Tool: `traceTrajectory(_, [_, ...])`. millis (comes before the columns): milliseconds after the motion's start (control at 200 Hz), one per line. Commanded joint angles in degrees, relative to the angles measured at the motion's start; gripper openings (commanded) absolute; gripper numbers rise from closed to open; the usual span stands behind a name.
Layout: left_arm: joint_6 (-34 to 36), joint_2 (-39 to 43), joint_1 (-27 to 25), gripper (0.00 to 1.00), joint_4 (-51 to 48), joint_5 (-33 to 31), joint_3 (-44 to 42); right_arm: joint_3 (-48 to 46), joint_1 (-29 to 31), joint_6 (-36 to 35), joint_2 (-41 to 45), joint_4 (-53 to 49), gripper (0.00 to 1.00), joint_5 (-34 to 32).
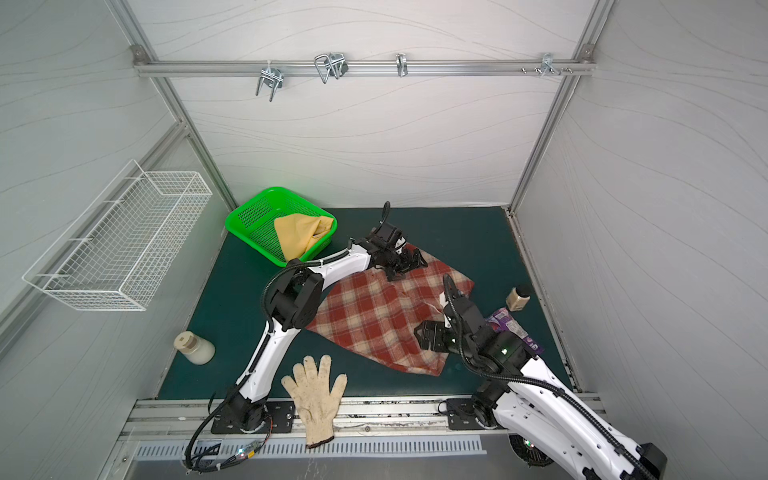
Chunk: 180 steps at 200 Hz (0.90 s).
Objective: Fold and stack the skirts
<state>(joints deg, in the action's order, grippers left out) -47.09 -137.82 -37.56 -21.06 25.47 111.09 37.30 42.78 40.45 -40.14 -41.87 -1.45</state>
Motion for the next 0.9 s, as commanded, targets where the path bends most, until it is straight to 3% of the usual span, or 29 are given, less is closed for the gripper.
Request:
traceTrajectory(0, [0.69,-2.1,0.3,0.99,-2.33,-1.74,-1.18,-2.04,0.52,-0.9,-7.08,3.16,0.99,1.43])
traceTrajectory(210, [0.94,-1.92,0.38,0.99,-1.88,-1.71,-1.81,-6.05,5.12,2.27,-16.99,15.8,0.99,2.68])
traceTrajectory(730, [1.18,-1.49,0.78,0.99,-1.35,-1.82,-2.71,-8.45,12.63,6.65,-26.14,26.19,0.99,1.94])
traceTrajectory(896, [1.04,-1.4,1.15,0.99,-1.13,-1.85,-3.29,-8.93,19.04,10.16,-28.01,26.9,0.99,-1.71])
